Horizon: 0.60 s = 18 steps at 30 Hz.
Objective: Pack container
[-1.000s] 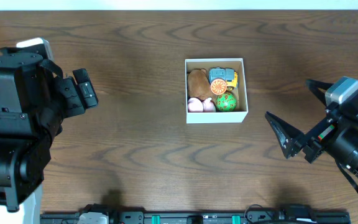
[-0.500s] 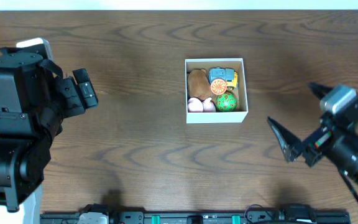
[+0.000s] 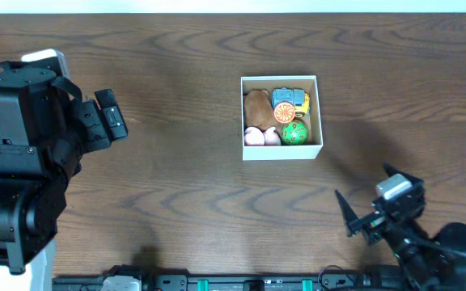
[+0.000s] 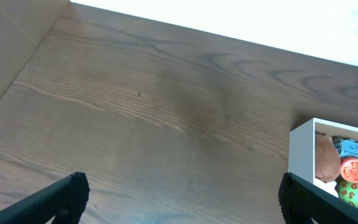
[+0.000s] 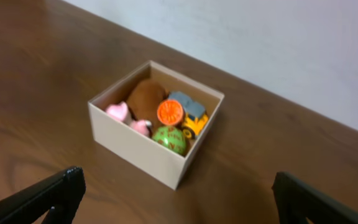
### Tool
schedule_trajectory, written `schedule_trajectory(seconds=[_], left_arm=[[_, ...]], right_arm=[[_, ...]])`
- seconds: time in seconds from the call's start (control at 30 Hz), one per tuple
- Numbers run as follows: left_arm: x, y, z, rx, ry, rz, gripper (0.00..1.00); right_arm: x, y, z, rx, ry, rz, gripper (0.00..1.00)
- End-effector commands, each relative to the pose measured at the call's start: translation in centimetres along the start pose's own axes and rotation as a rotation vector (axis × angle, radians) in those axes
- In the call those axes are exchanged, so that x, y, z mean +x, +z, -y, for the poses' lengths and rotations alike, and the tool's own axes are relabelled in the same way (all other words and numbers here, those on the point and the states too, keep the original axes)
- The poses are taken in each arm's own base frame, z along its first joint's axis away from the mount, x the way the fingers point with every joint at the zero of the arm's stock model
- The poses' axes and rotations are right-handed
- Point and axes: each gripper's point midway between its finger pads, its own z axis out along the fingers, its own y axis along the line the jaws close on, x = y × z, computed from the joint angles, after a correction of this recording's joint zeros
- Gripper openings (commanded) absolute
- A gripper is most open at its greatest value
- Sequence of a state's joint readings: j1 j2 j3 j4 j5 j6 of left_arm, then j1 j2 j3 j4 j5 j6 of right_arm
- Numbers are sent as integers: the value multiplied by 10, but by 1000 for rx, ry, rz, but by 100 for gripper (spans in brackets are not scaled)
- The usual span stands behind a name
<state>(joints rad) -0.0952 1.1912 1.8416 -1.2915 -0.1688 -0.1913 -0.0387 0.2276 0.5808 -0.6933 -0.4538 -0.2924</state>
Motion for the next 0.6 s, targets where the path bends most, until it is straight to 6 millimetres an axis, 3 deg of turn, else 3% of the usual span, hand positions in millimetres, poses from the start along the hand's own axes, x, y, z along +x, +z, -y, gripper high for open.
schedule_trajectory(seconds=[0.0,0.13,0.33,0.57], left_arm=[[-2,-1,-4,-19,-17,6,98],[-2,-1,-4,-19,-17,6,98],[-2,-1,-4,-19,-17,6,98],[-2,-1,-4,-19,-17,6,98]], right_arm=[[39,18,1,15,1,-15,99],[70,35,-1,11,23,4,99],[92,51,2,30,7,41,99],[91,51,12,86,1,38,99]])
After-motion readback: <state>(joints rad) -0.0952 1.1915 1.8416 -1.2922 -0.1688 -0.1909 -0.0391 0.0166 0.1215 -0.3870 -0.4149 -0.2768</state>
